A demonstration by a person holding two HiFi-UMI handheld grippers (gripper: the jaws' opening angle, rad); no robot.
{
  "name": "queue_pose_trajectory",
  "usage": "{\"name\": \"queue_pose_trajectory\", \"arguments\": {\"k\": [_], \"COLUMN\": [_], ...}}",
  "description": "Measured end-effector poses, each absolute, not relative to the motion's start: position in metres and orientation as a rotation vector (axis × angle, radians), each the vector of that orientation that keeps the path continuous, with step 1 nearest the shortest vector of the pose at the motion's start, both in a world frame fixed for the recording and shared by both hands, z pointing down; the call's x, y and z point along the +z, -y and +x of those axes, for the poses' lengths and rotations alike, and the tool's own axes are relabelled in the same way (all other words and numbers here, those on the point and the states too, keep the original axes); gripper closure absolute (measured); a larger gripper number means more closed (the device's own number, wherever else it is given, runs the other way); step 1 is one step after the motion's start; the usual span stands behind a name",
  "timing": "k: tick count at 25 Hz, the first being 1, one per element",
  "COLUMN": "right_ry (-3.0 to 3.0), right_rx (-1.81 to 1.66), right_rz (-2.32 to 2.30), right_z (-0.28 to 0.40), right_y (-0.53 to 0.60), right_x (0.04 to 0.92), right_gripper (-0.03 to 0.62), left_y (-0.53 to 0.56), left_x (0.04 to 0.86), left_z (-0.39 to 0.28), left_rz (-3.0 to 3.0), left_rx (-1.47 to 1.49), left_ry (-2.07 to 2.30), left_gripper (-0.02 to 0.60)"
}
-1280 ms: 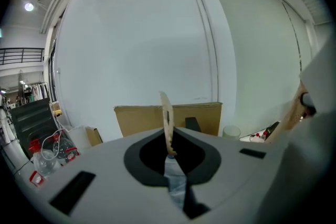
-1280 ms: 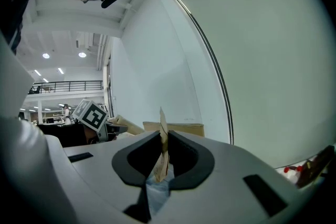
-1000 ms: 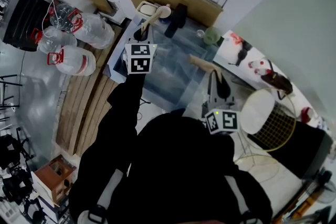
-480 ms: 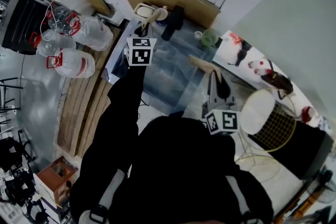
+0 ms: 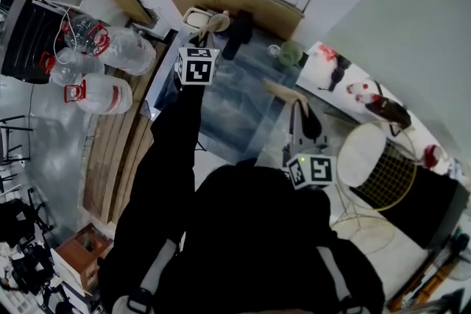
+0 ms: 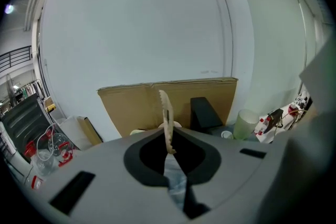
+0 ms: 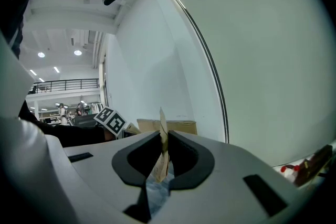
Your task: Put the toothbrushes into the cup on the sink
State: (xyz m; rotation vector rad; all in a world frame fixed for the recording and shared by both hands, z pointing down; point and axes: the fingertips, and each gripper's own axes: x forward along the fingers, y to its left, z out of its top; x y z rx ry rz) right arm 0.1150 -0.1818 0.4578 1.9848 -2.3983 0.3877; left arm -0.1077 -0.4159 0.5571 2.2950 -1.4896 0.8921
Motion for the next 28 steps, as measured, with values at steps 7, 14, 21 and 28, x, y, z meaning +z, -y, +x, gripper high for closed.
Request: {"name": "queue_pose_trajectory", "arguments": {"k": [7,14,21,28], "right_ry": [2.394,2.386,2.384,2.382], "right_rx": [0.386,0.381,0.364,0.336], "right_rz": [1.996,2.015,2.025,2.049], "right_z": [0.115,0.119,0.116,0.118], "right_y": [0.177,0.172,0.162,0.152], "right_x": [0.456,0.455,0.451,0.444], "right_gripper": [0.556,0.556,0.556,0.556], "left_y": [0.423,0.421,0.409,0.387], "left_x": [0.568,0.563,0.547,0.522], "left_z": [-0.102,-0.099,-0.099,-0.1], "left_rz": [2.273,2.295,2.326,2.375], "left_rx": [0.939,0.901,0.879,0.832], "left_ry": [1.452,1.45,1.457,1.48], "left_gripper": [0.578,0.525,0.523,0.525]}}
